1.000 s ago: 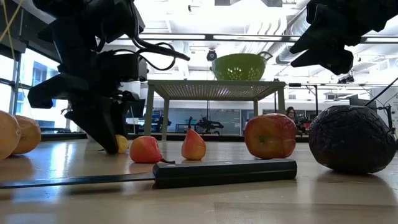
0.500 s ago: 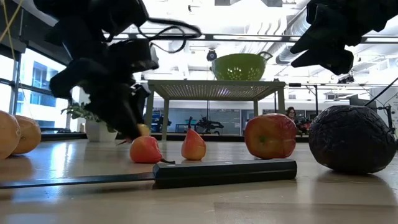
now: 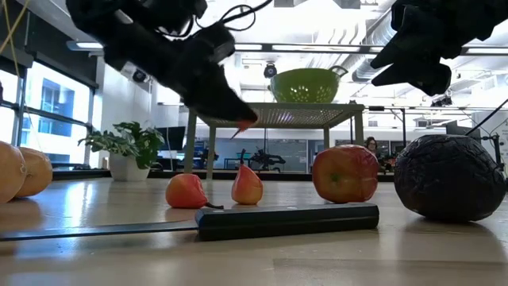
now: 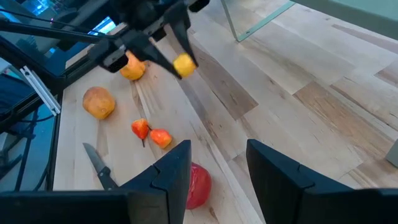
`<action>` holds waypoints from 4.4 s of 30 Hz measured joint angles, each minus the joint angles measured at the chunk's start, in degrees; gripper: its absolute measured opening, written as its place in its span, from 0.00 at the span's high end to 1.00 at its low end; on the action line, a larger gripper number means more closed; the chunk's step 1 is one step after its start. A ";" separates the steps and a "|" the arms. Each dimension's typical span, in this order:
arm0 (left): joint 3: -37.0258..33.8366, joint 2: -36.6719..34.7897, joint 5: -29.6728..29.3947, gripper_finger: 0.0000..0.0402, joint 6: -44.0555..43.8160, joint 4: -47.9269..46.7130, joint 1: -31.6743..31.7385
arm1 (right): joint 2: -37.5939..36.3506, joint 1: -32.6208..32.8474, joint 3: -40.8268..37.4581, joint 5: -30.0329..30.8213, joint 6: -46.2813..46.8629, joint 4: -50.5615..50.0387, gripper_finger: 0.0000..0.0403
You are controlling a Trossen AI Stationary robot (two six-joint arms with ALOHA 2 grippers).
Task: Pick & Place Fruit
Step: Put the left peach into the strainer bowl on the shelf
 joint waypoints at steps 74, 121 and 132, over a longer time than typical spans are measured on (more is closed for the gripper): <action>46.69 -0.09 9.18 0.74 6.00 -34.90 26.17 | 0.02 0.00 0.00 0.70 -1.11 0.11 0.63; 47.56 13.29 14.68 0.74 2.85 -37.95 26.12 | 0.04 0.01 0.02 0.68 -1.31 1.37 0.63; 47.56 13.29 14.66 0.68 2.98 -35.87 26.12 | 0.04 0.00 0.02 0.68 -1.53 1.36 0.63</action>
